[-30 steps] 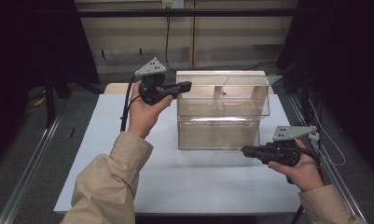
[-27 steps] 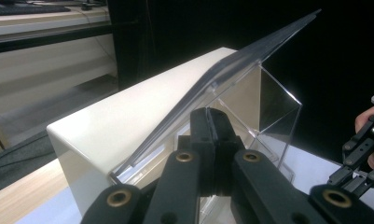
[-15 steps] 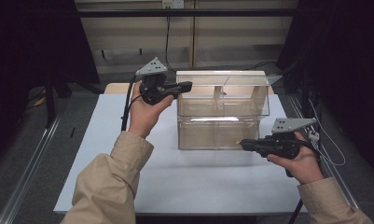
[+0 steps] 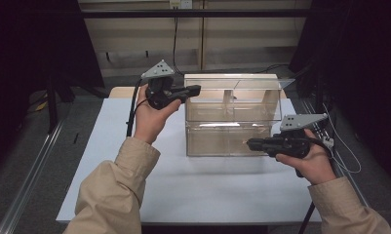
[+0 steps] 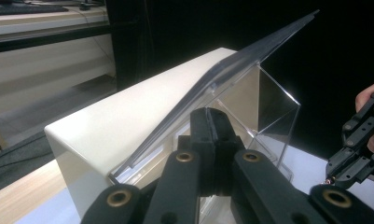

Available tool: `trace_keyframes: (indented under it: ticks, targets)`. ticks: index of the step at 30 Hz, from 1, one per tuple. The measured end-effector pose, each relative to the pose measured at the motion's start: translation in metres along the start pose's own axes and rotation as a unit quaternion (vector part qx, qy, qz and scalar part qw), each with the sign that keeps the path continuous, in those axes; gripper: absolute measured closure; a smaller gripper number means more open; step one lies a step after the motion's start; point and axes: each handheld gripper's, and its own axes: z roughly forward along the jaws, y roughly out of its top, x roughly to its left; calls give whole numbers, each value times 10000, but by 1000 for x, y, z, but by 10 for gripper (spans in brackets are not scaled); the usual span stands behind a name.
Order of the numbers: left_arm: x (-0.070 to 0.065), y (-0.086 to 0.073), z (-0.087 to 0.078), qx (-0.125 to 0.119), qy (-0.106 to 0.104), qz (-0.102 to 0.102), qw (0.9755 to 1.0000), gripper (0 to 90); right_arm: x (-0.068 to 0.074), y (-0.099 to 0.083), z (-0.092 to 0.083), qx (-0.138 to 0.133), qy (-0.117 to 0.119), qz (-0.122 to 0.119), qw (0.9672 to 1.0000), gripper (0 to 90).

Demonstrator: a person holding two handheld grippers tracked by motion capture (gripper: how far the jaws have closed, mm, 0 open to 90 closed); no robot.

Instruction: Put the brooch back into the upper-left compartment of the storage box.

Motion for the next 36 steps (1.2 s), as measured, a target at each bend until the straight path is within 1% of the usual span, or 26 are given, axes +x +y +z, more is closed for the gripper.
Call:
trace_keyframes:
  ticks: [7, 16, 27, 36]
  targets:
    - [0, 0, 0, 1, -9, -5, 10000, 900, 1, 15, 0, -12, 9, -83, 10000, 854]
    - [1, 0, 0, 24, -3, -3, 10000, 900, 0, 33, 0, -103, 37, -129, 9999, 854]
    - [1, 0, 0, 35, 17, -11, 10000, 900, -1, 41, -2, -178, 52, -125, 9997, 854]
    - [1, 0, 0, 41, 22, -8, 10000, 900, -3, 47, -3, -179, 21, -149, 9997, 854]
